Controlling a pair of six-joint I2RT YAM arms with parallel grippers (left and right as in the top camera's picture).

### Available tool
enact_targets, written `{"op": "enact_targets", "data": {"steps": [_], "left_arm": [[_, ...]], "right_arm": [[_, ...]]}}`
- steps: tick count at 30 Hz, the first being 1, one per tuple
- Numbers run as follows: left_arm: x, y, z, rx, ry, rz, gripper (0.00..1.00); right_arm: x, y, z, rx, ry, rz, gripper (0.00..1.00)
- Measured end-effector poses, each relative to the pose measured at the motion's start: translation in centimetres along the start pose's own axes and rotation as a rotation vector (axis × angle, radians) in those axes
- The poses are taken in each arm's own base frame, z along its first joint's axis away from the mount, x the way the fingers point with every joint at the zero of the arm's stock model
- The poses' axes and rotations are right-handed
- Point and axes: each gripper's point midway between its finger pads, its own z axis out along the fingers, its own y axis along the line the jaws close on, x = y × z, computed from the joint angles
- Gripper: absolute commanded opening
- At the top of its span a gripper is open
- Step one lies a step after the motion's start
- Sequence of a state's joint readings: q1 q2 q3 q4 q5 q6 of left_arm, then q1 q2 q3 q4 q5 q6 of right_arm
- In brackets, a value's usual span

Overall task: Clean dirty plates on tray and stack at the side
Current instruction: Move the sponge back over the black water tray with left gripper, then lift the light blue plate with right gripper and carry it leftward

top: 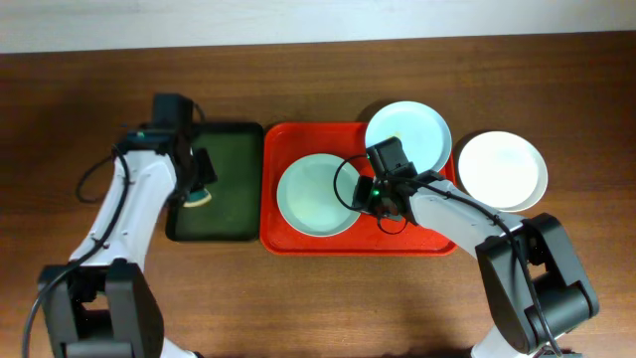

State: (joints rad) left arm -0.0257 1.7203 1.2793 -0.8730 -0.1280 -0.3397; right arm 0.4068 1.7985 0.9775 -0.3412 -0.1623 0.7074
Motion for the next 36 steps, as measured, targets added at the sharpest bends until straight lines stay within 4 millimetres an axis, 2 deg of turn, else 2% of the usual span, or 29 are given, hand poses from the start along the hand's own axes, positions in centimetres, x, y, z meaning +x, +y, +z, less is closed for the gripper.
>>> {"op": "enact_targets", "data": {"steps": [3, 8, 13, 22, 26, 28, 30, 33, 36], "left_arm": [[2.7, 0.2, 2.9, 0.006, 0.042, 0.015, 0.00], [3.3, 0.0, 4.3, 0.020, 0.035, 0.021, 0.00], [4.2, -0.3, 6.5, 0.022, 0.090, 0.035, 0.00], [4.1, -0.4, 6.6, 0.023, 0.087, 0.038, 0.00], [4.1, -0.4, 6.6, 0.023, 0.087, 0.038, 0.01], [4.2, -0.3, 6.6, 0.023, 0.089, 0.040, 0.04], [4.2, -0.3, 6.6, 0.023, 0.089, 0.044, 0.00], [4.2, -0.3, 6.6, 0.022, 0.090, 0.045, 0.00], [4.2, -0.3, 6.6, 0.022, 0.091, 0.045, 0.00]], "right_arm": [[0.0, 0.0, 0.0, 0.001, 0.002, 0.000, 0.06], [0.0, 0.0, 0.0, 0.001, 0.002, 0.000, 0.06], [0.0, 0.0, 0.0, 0.002, 0.002, 0.000, 0.06], [0.1, 0.0, 0.0, 0.000, 0.005, 0.000, 0.04], [1.2, 0.2, -0.3, -0.017, 0.059, -0.029, 0.04], [1.7, 0.4, -1.6, -0.008, 0.099, -0.046, 0.04], [0.7, 1.9, -3.8, -0.033, 0.078, -0.070, 0.04], [-1.2, 4.7, -8.3, -0.094, 0.016, -0.099, 0.04], [-2.6, 6.4, -10.8, -0.122, -0.021, -0.110, 0.04]]}}
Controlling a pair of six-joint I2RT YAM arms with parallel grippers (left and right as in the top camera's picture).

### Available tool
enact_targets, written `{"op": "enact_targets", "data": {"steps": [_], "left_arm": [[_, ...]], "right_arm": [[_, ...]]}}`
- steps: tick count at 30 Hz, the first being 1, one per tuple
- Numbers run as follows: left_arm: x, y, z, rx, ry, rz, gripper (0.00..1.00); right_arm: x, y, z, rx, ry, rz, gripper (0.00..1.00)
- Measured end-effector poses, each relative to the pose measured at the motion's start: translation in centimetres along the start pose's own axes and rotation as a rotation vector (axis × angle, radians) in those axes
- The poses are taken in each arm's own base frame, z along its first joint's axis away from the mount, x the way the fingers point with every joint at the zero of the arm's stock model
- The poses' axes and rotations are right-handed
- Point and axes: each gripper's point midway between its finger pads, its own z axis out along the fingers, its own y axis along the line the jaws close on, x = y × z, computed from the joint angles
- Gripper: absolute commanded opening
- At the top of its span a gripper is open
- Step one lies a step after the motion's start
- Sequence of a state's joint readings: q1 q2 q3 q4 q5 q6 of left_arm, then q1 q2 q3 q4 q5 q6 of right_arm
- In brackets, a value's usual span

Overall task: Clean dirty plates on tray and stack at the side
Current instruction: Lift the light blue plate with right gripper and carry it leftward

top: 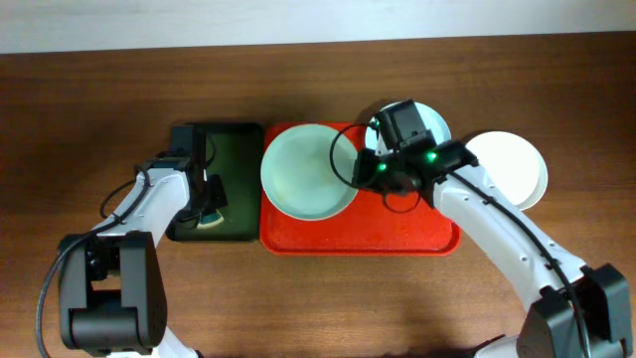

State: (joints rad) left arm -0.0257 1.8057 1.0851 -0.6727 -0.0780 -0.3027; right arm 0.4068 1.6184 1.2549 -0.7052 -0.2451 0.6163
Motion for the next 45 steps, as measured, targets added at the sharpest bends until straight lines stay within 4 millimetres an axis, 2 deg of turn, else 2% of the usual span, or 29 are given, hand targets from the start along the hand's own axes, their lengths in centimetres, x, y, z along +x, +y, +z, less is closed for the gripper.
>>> {"op": "enact_targets", "data": {"steps": [2, 7, 9, 13, 17, 25, 30, 31, 34, 39, 41, 45], "left_arm": [[0.0, 0.0, 0.0, 0.000, 0.000, 0.000, 0.00], [0.0, 0.0, 0.0, 0.000, 0.000, 0.000, 0.00], [0.0, 0.0, 0.0, 0.000, 0.000, 0.000, 0.00], [0.0, 0.0, 0.0, 0.000, 0.000, 0.000, 0.00], [0.0, 0.0, 0.0, 0.000, 0.000, 0.000, 0.00], [0.0, 0.0, 0.0, 0.000, 0.000, 0.000, 0.00], [0.0, 0.0, 0.0, 0.000, -0.001, 0.000, 0.00], [0.0, 0.0, 0.0, 0.000, 0.000, 0.000, 0.00], [0.0, 0.0, 0.0, 0.000, -0.002, 0.000, 0.00], [0.0, -0.1, 0.0, 0.001, -0.003, 0.003, 0.00], [0.0, -0.2, 0.0, 0.002, -0.003, 0.005, 0.00], [-0.1, -0.2, 0.0, 0.002, -0.005, 0.005, 0.00]], "right_arm": [[-1.5, 1.0, -0.8, -0.008, -0.054, -0.018, 0.04], [-4.0, 2.3, -0.7, 0.045, -0.225, -0.079, 0.04], [-5.0, 3.1, -0.1, 0.037, -0.271, -0.093, 0.04], [-5.1, 4.2, 3.2, 0.039, -0.286, -0.126, 0.04], [-6.1, 6.6, 5.4, 0.004, -0.369, -0.164, 0.04], [-6.6, 10.5, 7.2, -0.004, -0.539, -0.246, 0.04], [-8.3, 11.8, 8.3, -0.004, -0.658, -0.370, 0.04], [-8.7, 12.2, 8.2, -0.006, -0.683, -0.402, 0.04], [-10.6, 14.6, 6.0, -0.028, -0.820, -0.529, 0.04], [-12.4, 17.2, 2.6, 0.007, -1.011, -0.753, 0.04], [-12.6, 18.0, 1.8, 0.028, -1.057, -0.820, 0.04], [-11.8, 21.4, -1.3, 0.065, -1.222, -0.987, 0.04]]}}
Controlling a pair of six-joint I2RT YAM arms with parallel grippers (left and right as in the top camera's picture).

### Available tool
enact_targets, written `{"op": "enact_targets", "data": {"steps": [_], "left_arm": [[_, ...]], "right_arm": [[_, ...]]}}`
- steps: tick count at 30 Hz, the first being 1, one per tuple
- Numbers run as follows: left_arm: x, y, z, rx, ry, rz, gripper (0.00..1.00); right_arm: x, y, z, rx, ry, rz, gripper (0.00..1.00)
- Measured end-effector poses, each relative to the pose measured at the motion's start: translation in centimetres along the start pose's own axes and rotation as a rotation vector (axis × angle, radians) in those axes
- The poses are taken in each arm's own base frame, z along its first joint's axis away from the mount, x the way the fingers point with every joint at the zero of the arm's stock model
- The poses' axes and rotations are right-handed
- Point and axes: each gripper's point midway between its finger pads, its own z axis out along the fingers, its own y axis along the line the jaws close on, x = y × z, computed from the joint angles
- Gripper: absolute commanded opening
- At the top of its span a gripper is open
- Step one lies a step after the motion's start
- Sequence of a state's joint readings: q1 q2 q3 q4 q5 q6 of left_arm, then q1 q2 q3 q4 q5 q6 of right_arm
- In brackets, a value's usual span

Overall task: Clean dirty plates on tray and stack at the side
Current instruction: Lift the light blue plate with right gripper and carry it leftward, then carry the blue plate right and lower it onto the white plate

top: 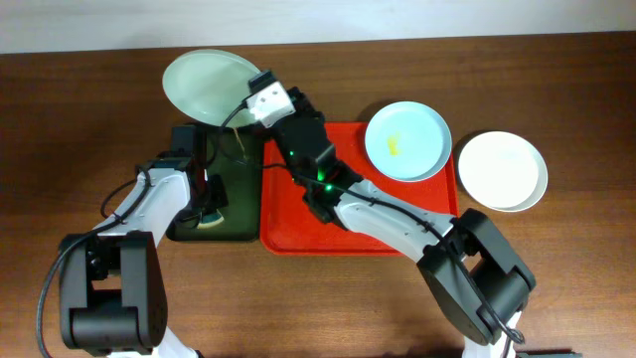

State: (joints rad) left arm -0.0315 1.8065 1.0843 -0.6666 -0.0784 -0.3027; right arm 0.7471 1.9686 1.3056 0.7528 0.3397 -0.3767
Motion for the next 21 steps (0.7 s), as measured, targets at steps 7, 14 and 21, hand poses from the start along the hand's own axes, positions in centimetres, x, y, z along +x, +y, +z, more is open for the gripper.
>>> {"op": "enact_targets", "data": {"steps": [7, 14, 21], "left_arm": [[0.0, 0.0, 0.0, 0.000, 0.001, 0.000, 0.00], [0.0, 0.0, 0.0, 0.000, 0.001, 0.000, 0.00], [0.0, 0.0, 0.0, 0.000, 0.000, 0.000, 0.00]], "right_arm": [[-3.6, 0.4, -0.7, 0.042, -0.125, -0.282, 0.04], [-3.7, 0.4, -0.7, 0.044, -0.126, -0.302, 0.04], [6.2, -0.4, -0.1, -0.011, 0.237, 0.126, 0.04]]}}
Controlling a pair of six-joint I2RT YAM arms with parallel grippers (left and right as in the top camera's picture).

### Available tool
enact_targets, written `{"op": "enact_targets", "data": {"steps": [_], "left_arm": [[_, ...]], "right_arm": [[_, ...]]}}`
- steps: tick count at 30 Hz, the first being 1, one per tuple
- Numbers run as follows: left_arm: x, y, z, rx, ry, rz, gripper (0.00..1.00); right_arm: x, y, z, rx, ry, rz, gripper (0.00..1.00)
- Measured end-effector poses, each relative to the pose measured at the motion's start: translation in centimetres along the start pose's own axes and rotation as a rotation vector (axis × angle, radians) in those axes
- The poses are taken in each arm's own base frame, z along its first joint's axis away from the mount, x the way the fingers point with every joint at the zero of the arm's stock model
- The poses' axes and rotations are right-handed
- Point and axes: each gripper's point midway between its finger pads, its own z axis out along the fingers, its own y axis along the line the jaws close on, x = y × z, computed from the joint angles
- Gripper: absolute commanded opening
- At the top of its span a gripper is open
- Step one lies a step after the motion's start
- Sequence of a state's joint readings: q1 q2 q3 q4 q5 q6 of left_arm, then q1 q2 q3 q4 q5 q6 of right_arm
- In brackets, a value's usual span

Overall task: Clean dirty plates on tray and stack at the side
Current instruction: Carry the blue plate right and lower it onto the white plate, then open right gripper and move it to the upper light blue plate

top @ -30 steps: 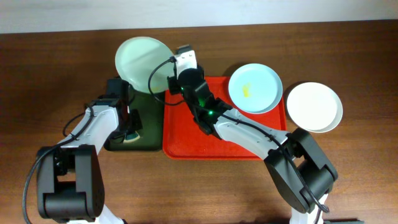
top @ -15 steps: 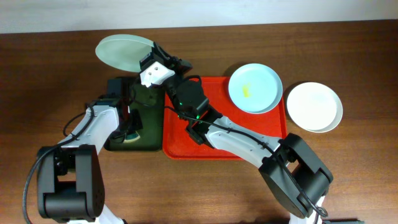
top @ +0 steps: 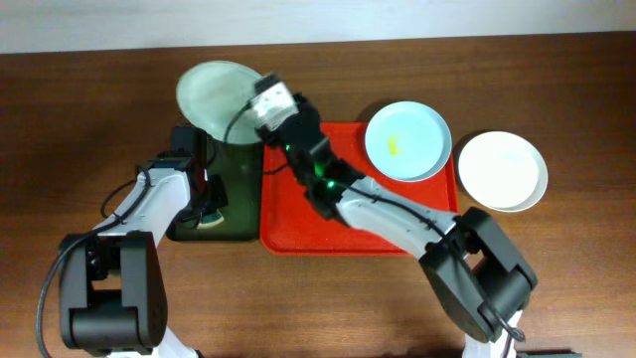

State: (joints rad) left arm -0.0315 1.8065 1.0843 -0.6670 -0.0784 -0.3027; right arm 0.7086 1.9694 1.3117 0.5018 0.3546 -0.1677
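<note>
My right gripper (top: 260,102) is shut on the rim of a pale green plate (top: 217,94). It holds the plate tilted above the back edge of the dark green tray (top: 237,189). My left gripper (top: 209,202) is down in that tray with its fingers around a small sponge (top: 206,221). A light blue plate (top: 407,141) with a yellow smear lies at the back right of the red tray (top: 298,234). A white plate (top: 502,170) lies on the table to the right of the red tray.
The wooden table (top: 79,109) runs around both trays, and a pale wall edge shows along the back. My right arm (top: 388,214) stretches across the red tray from the front right.
The pale green plate has shifted slightly right and nearer, more over the dark tray, and looks more steeply tilted. My left gripper stays on the sponge.
At first the pale green plate lay on the red tray with my right gripper at its rim. Then it was raised over the red tray's left side, while my left gripper sat lower on the sponge. Later it was behind the dark tray, and now it is over its back edge.
</note>
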Motion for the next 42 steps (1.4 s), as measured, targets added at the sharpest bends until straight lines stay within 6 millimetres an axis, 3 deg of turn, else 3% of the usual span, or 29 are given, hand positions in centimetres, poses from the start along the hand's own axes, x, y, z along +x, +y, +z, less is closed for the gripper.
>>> {"op": "enact_targets", "data": {"steps": [4, 6, 8, 11, 13, 16, 18, 20, 23, 27, 32, 38, 39, 40, 41, 42], "left_arm": [[0.0, 0.0, 0.0, 0.000, 0.000, 0.000, 0.00], [0.0, 0.0, 0.0, 0.000, 0.000, 0.000, 0.00], [0.0, 0.0, 0.0, 0.000, 0.000, 0.000, 0.00], [0.0, 0.0, 0.0, 0.000, -0.001, 0.000, 0.00], [0.0, 0.0, 0.0, 0.000, 0.000, 0.000, 0.00], [0.0, 0.0, 0.0, 0.000, 0.001, 0.000, 0.00], [0.0, 0.0, 0.0, 0.000, 0.000, 0.000, 0.00], [0.0, 0.0, 0.0, 0.000, 0.000, 0.000, 0.00], [0.0, -0.2, 0.0, 0.010, 0.001, 0.000, 0.00], [0.0, -0.2, 0.0, 0.013, 0.002, 0.000, 0.00], [0.0, -0.3, 0.0, 0.015, 0.002, 0.000, 0.00], [0.0, -0.3, 0.0, 0.015, 0.003, 0.000, 0.00], [0.0, -0.3, 0.0, 0.016, 0.002, 0.000, 0.00], [0.0, -0.3, 0.0, 0.016, 0.002, 0.000, 0.00], [0.0, -0.3, 0.0, 0.016, 0.002, 0.000, 0.00], [0.0, -0.3, 0.0, 0.015, 0.003, 0.000, 0.00]], "right_arm": [[4.7, -2.5, 0.8, -0.032, 0.171, 0.256, 0.04], [5.7, -1.3, 0.7, -0.153, 0.226, 0.399, 0.04], [7.3, -0.7, 0.0, -0.221, 0.331, 0.560, 0.04], [9.4, -2.8, -1.6, -0.200, 0.479, 0.682, 0.04], [8.6, -6.8, -3.0, -0.141, 0.507, 0.750, 0.04], [6.7, -14.1, -7.2, -0.018, 0.534, 0.829, 0.04], [6.7, -19.2, -10.9, 0.085, 0.567, 0.851, 0.04], [8.6, -24.7, -14.6, 0.207, 0.625, 0.864, 0.04], [12.9, -31.1, -19.0, 0.395, 0.707, 0.932, 0.04], [18.0, -37.8, -24.9, 0.629, 0.780, 1.050, 0.04], [24.3, -40.2, -29.0, 0.782, 0.926, 1.152, 0.04], [29.2, -39.1, -28.8, 0.774, 1.059, 1.199, 0.04], [29.6, -38.9, -28.7, 0.772, 1.072, 1.203, 0.13], [30.0, -38.8, -28.7, 0.770, 1.082, 1.206, 0.40], [30.3, -38.7, -28.7, 0.770, 1.091, 1.210, 0.59], [30.5, -38.6, -28.7, 0.765, 1.097, 1.207, 0.71]]}}
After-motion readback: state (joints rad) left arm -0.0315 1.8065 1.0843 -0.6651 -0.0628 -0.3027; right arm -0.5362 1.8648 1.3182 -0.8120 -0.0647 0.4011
